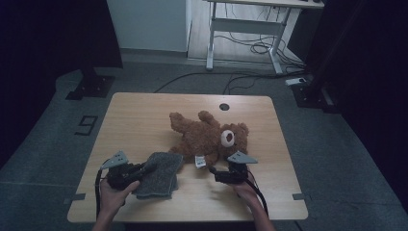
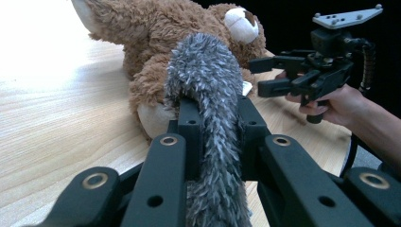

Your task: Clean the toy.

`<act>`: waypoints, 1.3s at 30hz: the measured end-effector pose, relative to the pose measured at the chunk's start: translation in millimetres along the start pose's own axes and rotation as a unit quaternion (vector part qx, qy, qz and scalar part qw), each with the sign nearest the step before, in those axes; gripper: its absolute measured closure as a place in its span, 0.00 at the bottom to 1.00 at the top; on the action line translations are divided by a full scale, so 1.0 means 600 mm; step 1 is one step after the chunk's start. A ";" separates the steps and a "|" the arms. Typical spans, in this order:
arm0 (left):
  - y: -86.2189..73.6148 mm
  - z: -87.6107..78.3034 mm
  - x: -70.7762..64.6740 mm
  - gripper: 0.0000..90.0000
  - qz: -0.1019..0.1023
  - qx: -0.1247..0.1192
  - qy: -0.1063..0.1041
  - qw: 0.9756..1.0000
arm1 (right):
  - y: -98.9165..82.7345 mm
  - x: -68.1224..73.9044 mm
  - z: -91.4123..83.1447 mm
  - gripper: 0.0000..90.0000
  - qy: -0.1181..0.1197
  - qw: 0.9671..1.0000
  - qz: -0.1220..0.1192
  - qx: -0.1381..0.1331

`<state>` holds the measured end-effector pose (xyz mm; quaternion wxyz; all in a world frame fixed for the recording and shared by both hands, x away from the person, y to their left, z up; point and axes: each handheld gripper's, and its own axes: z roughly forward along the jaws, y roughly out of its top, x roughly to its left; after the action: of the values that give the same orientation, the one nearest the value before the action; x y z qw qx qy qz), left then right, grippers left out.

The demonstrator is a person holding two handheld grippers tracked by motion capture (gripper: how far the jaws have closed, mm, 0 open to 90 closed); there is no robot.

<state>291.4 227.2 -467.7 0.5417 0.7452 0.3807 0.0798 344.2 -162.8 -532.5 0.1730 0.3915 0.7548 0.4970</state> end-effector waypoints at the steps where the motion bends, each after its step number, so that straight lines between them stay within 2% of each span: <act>1: 0.000 0.000 0.000 0.85 -0.001 0.000 0.000 1.000 | 0.003 0.006 0.011 0.20 0.004 1.000 -0.004 0.005; 6: -0.002 0.000 0.003 0.85 -0.004 0.001 0.002 1.000 | 0.015 0.026 0.044 0.17 0.007 1.000 -0.015 0.013; 12: -0.005 0.003 0.004 0.85 -0.006 0.003 0.001 1.000 | 0.019 0.040 0.068 0.16 -0.006 0.999 -0.030 0.023; 13: -0.006 0.004 0.004 0.85 -0.006 0.004 0.000 1.000 | 0.014 0.041 0.076 0.17 -0.017 0.999 -0.033 0.036; 14: -0.006 0.004 0.004 0.85 -0.006 0.004 0.000 1.000 | 0.014 0.041 0.076 0.17 -0.017 0.999 -0.033 0.036; 15: -0.006 0.004 0.004 0.85 -0.007 0.004 0.000 1.000 | 0.011 0.041 0.078 0.19 -0.024 0.998 -0.034 0.043; 17: -0.006 0.003 0.005 0.85 -0.008 0.002 0.001 1.000 | 0.006 0.034 0.077 0.35 -0.037 0.997 -0.037 0.051; 21: -0.006 0.004 0.005 0.85 -0.007 0.003 0.001 1.000 | 0.003 0.023 0.075 0.50 -0.031 0.997 -0.029 0.071; 23: -0.006 0.005 0.005 0.85 -0.008 0.003 0.001 1.000 | 0.002 0.017 0.072 0.60 -0.025 0.997 -0.016 0.072; 24: -0.006 0.008 0.005 0.85 -0.008 0.003 0.000 1.000 | 0.002 0.017 0.072 0.60 -0.025 0.997 -0.016 0.072; 26: -0.004 0.013 0.004 0.85 -0.008 0.002 -0.005 1.000 | 0.002 0.010 0.068 0.68 -0.019 0.997 0.000 0.070; 27: 0.003 0.026 0.000 0.85 -0.013 -0.002 -0.018 1.000 | 0.002 0.007 0.066 0.70 -0.015 0.998 0.006 0.068; 30: 0.023 0.057 -0.015 0.85 -0.004 -0.007 -0.030 1.000 | 0.000 0.005 0.064 0.72 -0.010 0.998 0.004 0.067; 34: 0.051 0.124 -0.036 0.85 0.012 -0.008 -0.034 0.999 | -0.003 0.004 0.059 0.73 -0.006 0.998 0.003 0.066; 38: 0.078 0.198 -0.048 0.85 0.033 0.010 -0.023 0.999 | -0.006 0.004 0.056 0.73 -0.004 0.998 0.004 0.065; 39: 0.083 0.214 -0.049 0.85 0.037 0.014 -0.014 0.999 | -0.007 0.004 0.055 0.73 -0.003 0.998 0.004 0.065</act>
<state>362.9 106.0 -467.4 0.5333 0.7672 0.3464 0.0836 362.5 -141.7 -550.4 0.1477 0.4069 0.7830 0.4467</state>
